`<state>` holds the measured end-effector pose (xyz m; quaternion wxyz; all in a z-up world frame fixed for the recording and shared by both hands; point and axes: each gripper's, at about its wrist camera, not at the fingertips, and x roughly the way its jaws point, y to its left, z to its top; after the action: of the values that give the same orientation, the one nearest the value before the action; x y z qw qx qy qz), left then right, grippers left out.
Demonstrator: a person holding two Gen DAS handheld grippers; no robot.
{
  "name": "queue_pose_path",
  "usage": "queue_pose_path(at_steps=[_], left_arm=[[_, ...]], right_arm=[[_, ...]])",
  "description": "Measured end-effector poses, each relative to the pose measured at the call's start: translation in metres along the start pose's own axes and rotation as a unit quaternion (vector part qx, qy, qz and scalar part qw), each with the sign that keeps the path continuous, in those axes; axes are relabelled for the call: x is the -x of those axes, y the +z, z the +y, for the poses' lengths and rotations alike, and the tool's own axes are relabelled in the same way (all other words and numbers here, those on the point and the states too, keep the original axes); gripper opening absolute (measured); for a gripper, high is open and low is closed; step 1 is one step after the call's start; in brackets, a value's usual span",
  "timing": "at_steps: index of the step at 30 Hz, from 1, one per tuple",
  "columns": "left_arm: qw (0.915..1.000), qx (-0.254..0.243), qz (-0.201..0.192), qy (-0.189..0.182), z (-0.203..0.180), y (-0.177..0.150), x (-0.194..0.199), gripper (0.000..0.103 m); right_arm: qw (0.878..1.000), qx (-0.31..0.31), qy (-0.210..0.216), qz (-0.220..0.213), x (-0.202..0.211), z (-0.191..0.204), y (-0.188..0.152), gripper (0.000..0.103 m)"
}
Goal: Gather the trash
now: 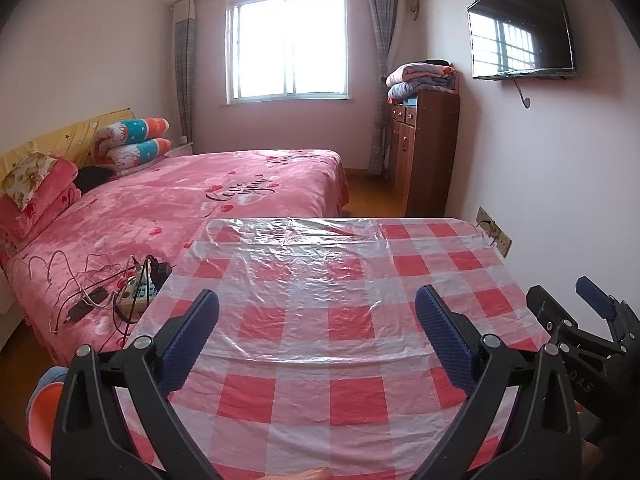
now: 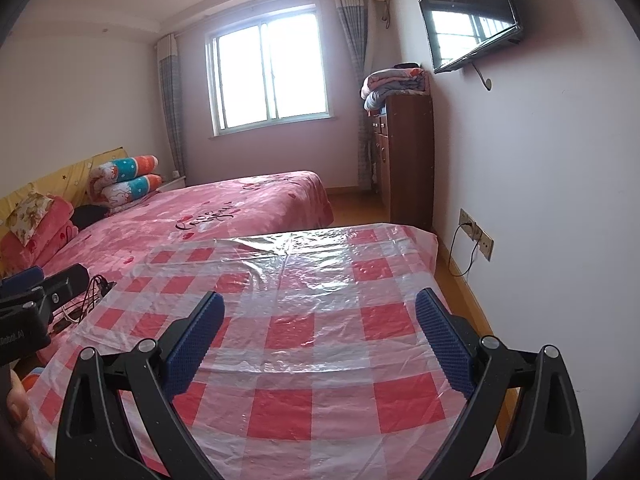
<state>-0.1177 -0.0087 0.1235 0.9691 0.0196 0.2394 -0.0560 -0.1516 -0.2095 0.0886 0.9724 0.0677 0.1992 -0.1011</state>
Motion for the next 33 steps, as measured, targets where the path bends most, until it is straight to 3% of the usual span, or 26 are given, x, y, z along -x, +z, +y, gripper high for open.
queue_pose_path(at_steps=[33], left_arm=[[0.9999, 0.003, 0.013, 0.007, 0.002, -0.009, -0.012, 0.099]], right_arm=[[1.0, 0.021, 0.008, 0.012, -0.009, 0.012, -0.006, 0.096]])
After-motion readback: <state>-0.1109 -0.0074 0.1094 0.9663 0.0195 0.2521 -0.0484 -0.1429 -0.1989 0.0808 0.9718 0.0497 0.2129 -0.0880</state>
